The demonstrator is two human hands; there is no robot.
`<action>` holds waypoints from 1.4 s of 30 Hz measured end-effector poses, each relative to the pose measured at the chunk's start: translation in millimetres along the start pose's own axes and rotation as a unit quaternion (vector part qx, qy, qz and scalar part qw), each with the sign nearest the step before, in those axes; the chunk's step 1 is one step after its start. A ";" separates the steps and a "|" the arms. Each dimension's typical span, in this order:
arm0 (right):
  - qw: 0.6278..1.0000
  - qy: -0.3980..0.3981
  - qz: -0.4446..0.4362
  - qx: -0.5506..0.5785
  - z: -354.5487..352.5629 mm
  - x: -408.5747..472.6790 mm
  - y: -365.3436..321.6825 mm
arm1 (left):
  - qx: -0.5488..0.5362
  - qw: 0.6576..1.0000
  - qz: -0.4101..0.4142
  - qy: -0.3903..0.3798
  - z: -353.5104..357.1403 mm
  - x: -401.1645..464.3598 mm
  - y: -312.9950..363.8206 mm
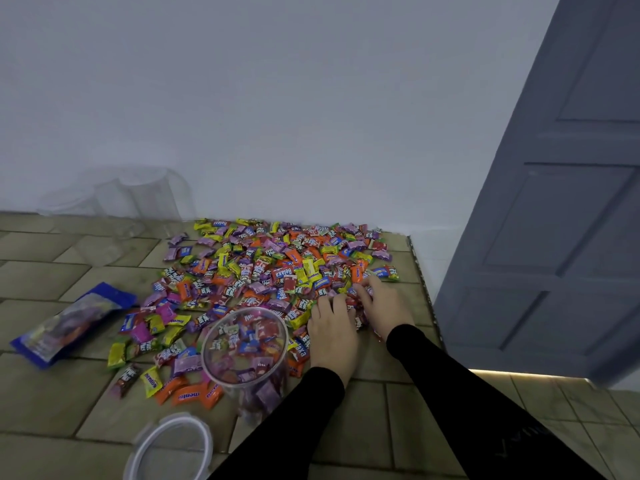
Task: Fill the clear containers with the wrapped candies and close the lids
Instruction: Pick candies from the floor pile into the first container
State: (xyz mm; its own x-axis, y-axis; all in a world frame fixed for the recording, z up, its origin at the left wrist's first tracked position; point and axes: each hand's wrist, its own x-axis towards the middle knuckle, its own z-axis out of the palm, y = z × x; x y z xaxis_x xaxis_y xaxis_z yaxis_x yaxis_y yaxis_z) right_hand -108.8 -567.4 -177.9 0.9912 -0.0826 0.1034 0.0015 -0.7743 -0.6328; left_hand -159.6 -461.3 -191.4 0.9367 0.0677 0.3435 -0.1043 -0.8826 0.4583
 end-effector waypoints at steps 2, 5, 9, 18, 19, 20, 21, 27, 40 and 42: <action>0.997 0.023 0.007 0.076 -2.5 -1.3 -2.5 | -0.006 1.000 0.010 0.004 -3.7 2.1 0.7; 0.986 0.070 0.011 0.153 -5.5 -3.1 -11.3 | -0.026 0.999 0.013 0.014 -10.2 4.1 3.4; 0.969 0.110 0.041 0.217 -6.9 -1.0 -21.5 | -0.030 0.999 0.012 0.003 -15.8 6.7 4.5; 0.911 0.132 0.121 0.371 -20.9 -19.2 -36.3 | -0.006 0.998 0.022 -0.066 -31.9 -2.4 8.0; 0.903 0.135 0.131 0.385 -23.6 -22.2 -37.5 | -0.003 0.997 0.023 -0.075 -34.7 -3.5 9.9; 0.897 0.140 0.139 0.395 -25.8 -24.5 -38.0 | -0.004 0.996 0.024 -0.081 -37.3 -4.4 11.8; 0.893 0.147 0.143 0.401 -28.5 -27.6 -38.9 | -0.010 0.996 0.027 -0.083 -39.8 -5.4 13.6; 0.857 0.179 0.146 0.461 -50.2 -43.1 -45.2 | -0.083 0.994 0.041 -0.054 -63.8 -3.8 33.6; 0.782 0.195 0.102 0.583 -73.0 -53.9 -125.4 | -0.305 0.948 0.063 0.061 -174.5 4.9 55.2; 0.779 0.174 0.076 0.597 -70.7 -60.6 -144.3 | -0.319 0.944 0.056 0.069 -190.8 5.1 43.8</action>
State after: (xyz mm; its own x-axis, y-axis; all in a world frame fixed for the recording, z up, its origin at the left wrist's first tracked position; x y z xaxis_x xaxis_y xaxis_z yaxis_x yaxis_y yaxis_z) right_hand -178.4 -495.0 -38.7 0.8964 -0.4424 0.0271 0.2148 0.3800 -0.8997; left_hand -223.1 -410.9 -13.1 0.8602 0.0901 0.5019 -0.4203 -0.4320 0.7979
